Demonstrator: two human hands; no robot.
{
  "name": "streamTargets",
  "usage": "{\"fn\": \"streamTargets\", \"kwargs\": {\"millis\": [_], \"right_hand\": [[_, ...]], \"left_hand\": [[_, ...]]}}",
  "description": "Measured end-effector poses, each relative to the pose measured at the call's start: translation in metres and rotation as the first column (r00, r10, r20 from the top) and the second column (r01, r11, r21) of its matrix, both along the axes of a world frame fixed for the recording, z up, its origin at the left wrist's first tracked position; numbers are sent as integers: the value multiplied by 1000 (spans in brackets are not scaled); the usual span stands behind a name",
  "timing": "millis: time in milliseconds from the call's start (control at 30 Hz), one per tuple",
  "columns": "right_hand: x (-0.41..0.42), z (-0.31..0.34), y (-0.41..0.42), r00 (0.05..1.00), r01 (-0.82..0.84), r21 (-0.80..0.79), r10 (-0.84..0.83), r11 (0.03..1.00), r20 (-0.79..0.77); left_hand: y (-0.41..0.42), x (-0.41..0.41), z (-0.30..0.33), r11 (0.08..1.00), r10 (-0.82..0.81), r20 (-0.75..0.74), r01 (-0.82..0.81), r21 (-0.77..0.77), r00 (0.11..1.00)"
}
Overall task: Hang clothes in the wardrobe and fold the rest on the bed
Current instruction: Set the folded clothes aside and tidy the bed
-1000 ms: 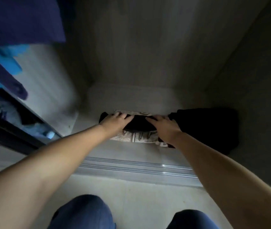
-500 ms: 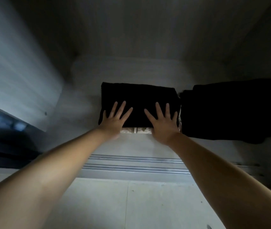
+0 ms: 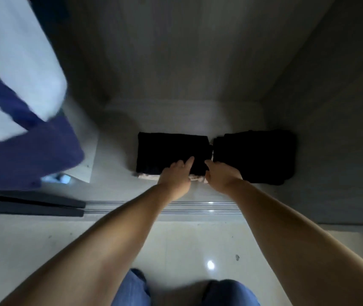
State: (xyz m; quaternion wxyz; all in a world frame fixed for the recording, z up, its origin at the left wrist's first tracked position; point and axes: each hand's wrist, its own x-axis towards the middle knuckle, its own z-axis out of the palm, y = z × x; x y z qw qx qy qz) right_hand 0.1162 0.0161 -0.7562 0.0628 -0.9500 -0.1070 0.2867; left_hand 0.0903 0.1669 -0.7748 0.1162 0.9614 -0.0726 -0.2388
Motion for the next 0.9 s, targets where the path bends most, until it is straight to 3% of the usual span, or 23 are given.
{"fn": "streamTargets", "kwargs": {"millis": [100, 267, 467, 667, 900], "right_hand": [[-21, 74, -16, 997, 75, -11, -75, 997, 23], [-55, 200, -38, 973, 215, 45, -217, 976, 71], [-105, 312, -67, 948, 291, 56, -296, 955, 118], [-166, 385, -98, 858, 478, 41, -477, 877, 193], [-270, 445, -155, 691, 681, 44, -662, 731, 290]], "left_hand": [[-18, -21, 80, 990, 43, -27, -46, -135, 999], [-31, -47, 212, 993, 9, 102, 3, -121, 995], [-52, -69, 329, 990, -90, 74, 97, -102, 993], [-78, -96, 409, 955, -243, 95, 256, -149, 965], [-145, -133, 470, 822, -539, 169, 559, -108, 825]]}}
